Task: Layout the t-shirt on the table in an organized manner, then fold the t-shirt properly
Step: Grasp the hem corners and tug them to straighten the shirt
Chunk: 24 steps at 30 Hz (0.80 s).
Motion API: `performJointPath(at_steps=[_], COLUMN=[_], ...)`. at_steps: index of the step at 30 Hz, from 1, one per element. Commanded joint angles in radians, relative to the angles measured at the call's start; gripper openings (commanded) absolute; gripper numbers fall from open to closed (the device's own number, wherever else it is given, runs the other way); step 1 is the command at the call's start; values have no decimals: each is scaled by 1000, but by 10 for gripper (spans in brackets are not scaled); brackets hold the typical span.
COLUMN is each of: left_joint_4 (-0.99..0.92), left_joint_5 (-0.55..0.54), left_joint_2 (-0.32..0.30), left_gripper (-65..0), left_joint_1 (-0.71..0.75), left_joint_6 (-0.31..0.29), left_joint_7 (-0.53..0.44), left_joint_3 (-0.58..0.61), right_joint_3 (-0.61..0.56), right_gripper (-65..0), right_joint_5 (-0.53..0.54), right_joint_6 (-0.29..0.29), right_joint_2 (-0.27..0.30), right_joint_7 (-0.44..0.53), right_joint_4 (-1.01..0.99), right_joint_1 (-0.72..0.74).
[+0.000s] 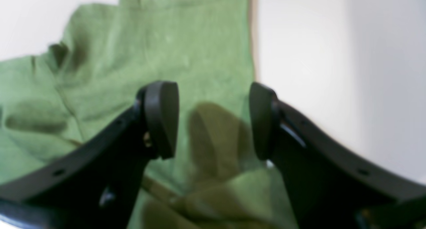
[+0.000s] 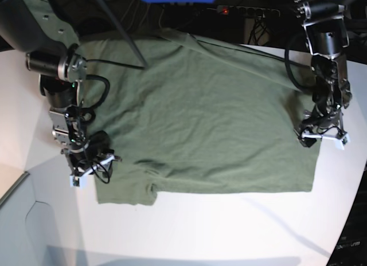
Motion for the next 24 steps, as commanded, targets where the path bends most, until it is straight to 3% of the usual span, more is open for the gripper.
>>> performJointPath(at_steps=[1,10,14,16,21,24], left_joint_4=[3,3,3,3,3,3], left_joint_5=[1,1,1,1,1,1], left_joint_2=[-13,-16,-16,-16,-15,-15], left_gripper=[-184,-184,-184,-184,-184,-184], left_joint_1=[-1,-1,-1,-1,-1,-1], left_joint_6=[16,16,15,15,15,15], left_joint_7=[22,22,22,22,22,22], left_joint_3=[-1,-1,-1,-1,3,3], right_joint_3=[0,0,0,0,0,-33], right_gripper=[-344,-341,-340,-340,-344,-353], right_joint_5=[6,5,5,5,5,5], right_joint_6=[-2,-16,-184,-215,-204,-114], right_joint_2=[2,7,24,27,22,-2], right_joint_7=[28,31,32,34,34,25], right_joint_4=[11,12,19,20,48,108], right_joint_1=[31,11,19,40,74,74])
